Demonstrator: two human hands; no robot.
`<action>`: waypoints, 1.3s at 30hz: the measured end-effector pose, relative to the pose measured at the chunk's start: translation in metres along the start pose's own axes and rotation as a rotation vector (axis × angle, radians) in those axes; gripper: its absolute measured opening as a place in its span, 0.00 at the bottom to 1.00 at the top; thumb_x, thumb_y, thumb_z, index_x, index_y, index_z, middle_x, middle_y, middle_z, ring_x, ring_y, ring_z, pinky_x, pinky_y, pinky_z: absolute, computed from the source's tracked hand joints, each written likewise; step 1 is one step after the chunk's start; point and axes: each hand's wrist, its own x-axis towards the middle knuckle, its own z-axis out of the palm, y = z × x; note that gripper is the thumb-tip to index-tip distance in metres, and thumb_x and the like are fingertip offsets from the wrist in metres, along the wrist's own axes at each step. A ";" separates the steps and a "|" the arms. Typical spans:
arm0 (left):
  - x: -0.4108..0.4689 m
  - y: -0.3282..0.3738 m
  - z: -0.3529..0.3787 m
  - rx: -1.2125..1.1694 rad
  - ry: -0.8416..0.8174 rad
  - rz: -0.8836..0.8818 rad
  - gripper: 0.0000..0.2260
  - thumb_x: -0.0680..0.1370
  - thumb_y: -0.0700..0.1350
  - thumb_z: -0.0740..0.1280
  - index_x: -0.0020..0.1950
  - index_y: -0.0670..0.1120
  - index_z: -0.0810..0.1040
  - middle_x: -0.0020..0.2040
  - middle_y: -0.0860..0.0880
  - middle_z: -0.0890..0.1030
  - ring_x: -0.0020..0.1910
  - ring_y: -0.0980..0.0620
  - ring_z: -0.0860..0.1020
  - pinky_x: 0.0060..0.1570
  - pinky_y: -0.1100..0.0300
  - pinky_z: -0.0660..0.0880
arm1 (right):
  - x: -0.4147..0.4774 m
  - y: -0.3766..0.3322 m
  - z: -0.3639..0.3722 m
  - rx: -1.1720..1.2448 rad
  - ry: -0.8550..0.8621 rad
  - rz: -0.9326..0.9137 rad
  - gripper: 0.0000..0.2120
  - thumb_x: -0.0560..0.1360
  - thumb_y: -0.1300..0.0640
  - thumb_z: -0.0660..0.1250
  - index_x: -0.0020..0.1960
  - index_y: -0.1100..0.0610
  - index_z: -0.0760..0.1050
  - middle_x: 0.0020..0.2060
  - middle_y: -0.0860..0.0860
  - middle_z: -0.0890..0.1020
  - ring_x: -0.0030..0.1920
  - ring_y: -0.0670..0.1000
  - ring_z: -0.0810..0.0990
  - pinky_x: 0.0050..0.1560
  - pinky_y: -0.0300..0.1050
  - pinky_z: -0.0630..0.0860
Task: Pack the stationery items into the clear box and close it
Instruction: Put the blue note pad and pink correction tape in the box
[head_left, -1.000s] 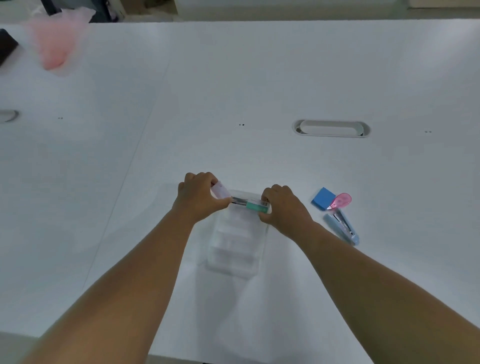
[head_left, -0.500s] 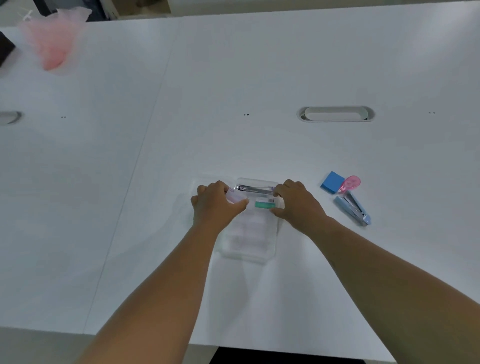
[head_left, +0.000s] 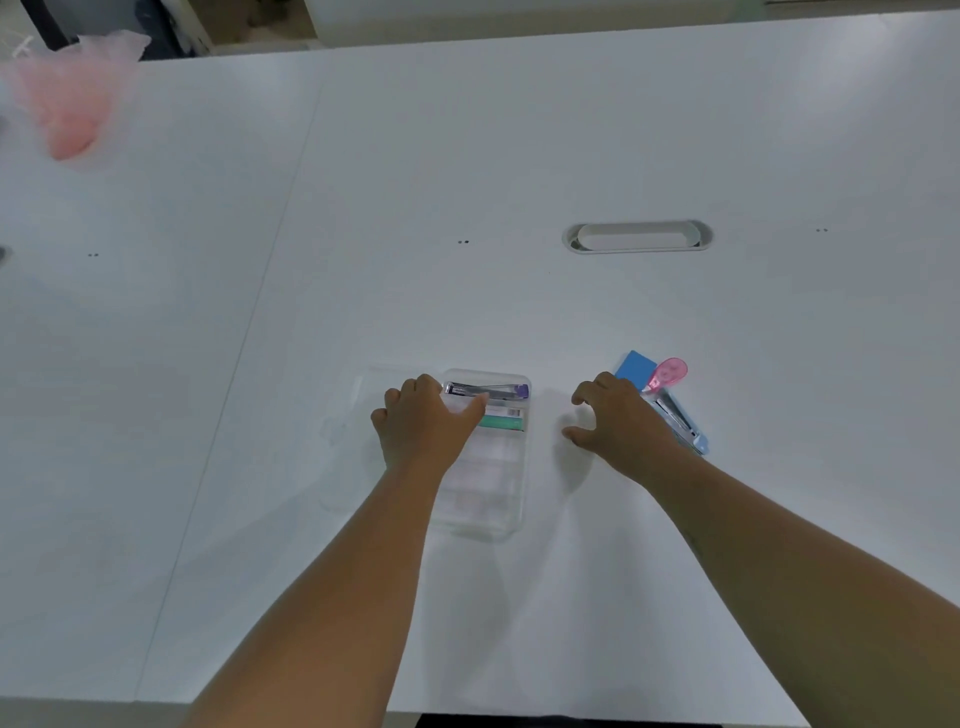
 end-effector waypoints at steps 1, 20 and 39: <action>0.002 0.000 0.000 -0.008 0.010 0.013 0.26 0.70 0.66 0.65 0.55 0.46 0.75 0.54 0.48 0.79 0.56 0.44 0.73 0.54 0.48 0.67 | -0.002 0.007 -0.001 0.000 0.015 0.005 0.18 0.73 0.48 0.70 0.59 0.56 0.74 0.55 0.53 0.76 0.57 0.54 0.72 0.53 0.46 0.72; 0.011 0.127 0.059 -0.010 -0.156 0.504 0.20 0.73 0.58 0.67 0.61 0.51 0.73 0.58 0.52 0.77 0.60 0.48 0.69 0.57 0.52 0.66 | 0.007 0.121 -0.042 -0.171 0.131 0.081 0.20 0.75 0.63 0.62 0.66 0.53 0.71 0.66 0.50 0.75 0.65 0.57 0.69 0.57 0.52 0.75; 0.011 0.165 0.101 -0.126 -0.211 0.468 0.15 0.71 0.54 0.71 0.52 0.49 0.74 0.51 0.53 0.78 0.54 0.50 0.69 0.50 0.56 0.66 | 0.034 0.156 -0.053 -0.247 0.030 -0.085 0.13 0.77 0.52 0.63 0.60 0.53 0.74 0.57 0.51 0.77 0.58 0.56 0.71 0.52 0.49 0.74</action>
